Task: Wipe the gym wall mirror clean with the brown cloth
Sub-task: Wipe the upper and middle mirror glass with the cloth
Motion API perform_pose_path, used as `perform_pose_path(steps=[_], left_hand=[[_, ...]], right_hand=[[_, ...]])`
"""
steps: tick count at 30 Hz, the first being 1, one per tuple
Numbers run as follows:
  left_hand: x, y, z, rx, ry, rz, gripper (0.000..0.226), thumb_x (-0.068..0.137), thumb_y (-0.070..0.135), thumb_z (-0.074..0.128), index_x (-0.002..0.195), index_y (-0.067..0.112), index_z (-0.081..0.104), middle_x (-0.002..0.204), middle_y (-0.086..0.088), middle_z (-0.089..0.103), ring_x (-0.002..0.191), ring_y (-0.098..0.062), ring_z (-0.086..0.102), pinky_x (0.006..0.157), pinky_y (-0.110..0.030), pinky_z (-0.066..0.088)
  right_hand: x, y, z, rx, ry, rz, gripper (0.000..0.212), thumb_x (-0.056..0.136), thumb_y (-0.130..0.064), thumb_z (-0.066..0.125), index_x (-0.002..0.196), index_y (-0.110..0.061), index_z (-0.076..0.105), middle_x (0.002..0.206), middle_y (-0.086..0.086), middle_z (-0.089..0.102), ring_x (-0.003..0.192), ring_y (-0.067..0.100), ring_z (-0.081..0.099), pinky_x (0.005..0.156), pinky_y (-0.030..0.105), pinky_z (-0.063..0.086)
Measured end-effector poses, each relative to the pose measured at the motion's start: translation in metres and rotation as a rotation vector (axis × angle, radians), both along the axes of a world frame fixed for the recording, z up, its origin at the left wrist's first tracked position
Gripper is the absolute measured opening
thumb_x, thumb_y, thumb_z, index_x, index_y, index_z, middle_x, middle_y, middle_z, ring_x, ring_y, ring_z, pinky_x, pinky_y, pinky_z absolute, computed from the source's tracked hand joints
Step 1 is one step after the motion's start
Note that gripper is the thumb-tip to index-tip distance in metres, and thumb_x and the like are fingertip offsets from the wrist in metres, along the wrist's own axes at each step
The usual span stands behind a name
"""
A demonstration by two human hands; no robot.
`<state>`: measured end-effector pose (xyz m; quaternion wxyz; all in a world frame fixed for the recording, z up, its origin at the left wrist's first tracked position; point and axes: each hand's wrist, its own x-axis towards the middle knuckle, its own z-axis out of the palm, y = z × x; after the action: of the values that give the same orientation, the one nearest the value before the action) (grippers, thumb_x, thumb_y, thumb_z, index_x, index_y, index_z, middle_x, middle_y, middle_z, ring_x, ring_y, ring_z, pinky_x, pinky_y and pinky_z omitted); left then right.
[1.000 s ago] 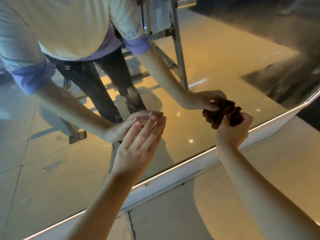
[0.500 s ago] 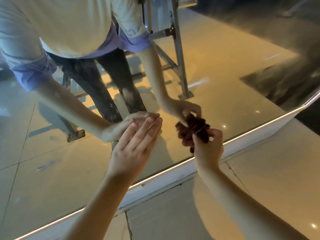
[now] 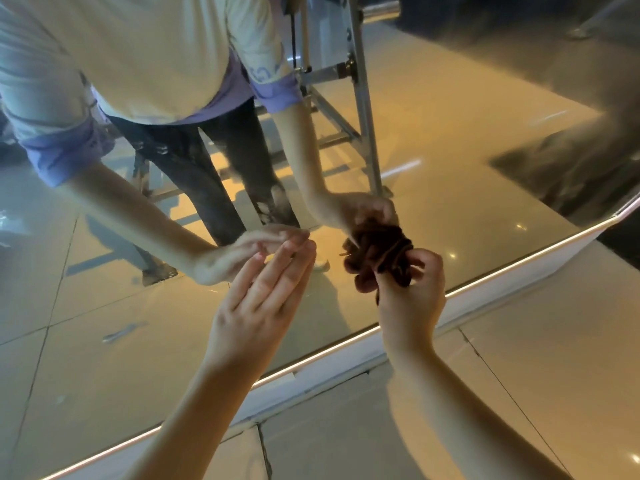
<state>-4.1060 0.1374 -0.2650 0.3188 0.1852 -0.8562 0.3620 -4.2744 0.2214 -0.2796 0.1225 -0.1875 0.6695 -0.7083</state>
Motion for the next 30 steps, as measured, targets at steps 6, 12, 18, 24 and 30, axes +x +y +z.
perform_pose_path(steps=[6,12,18,24,30], left_hand=[[0.018,0.0,0.002,-0.005,0.001,0.069,0.056,0.095,0.006,0.057,0.149,0.006,0.04,0.153,-0.008,0.036,0.145,-0.023,0.024,0.123,-0.04,0.014],[0.021,-0.002,0.001,0.007,0.018,0.028,0.047,0.099,0.003,0.051,0.146,0.006,0.044,0.151,-0.007,0.038,0.14,-0.024,0.037,0.121,-0.04,0.018],[0.025,-0.004,0.001,-0.003,0.022,0.009,0.041,0.103,0.006,0.046,0.145,0.008,0.046,0.15,-0.005,0.041,0.137,-0.02,0.04,0.119,-0.039,0.022],[0.028,-0.004,0.002,0.009,0.021,-0.013,0.037,0.107,0.009,0.037,0.143,0.009,0.049,0.149,-0.003,0.041,0.136,-0.019,0.041,0.117,-0.039,0.025],[0.034,-0.006,-0.001,-0.009,0.019,0.0,0.043,0.104,0.007,0.044,0.147,0.008,0.043,0.151,-0.004,0.04,0.137,-0.021,0.04,0.118,-0.04,0.022]], right_hand=[[0.03,-0.004,-0.017,0.1,0.047,-0.013,0.033,0.081,0.009,0.066,0.097,-0.016,0.053,0.103,0.0,0.057,0.092,0.012,0.058,0.07,0.005,0.045],[0.018,-0.009,-0.018,0.085,-0.007,-0.099,0.032,0.081,0.012,0.062,0.104,-0.01,0.055,0.115,0.01,0.058,0.1,0.017,0.059,0.072,0.004,0.046],[0.042,-0.003,-0.021,0.09,0.112,0.055,0.042,0.079,0.004,0.072,0.088,-0.031,0.051,0.098,0.001,0.061,0.087,0.007,0.059,0.069,0.021,0.052],[0.048,-0.011,-0.021,0.112,-0.101,-0.134,0.033,0.083,0.005,0.066,0.091,-0.024,0.053,0.099,0.004,0.064,0.089,0.016,0.062,0.068,0.016,0.052],[0.059,-0.009,-0.008,0.002,-0.001,-0.012,0.042,0.079,0.005,0.071,0.085,-0.031,0.051,0.092,0.003,0.063,0.084,0.017,0.06,0.065,0.012,0.045]])
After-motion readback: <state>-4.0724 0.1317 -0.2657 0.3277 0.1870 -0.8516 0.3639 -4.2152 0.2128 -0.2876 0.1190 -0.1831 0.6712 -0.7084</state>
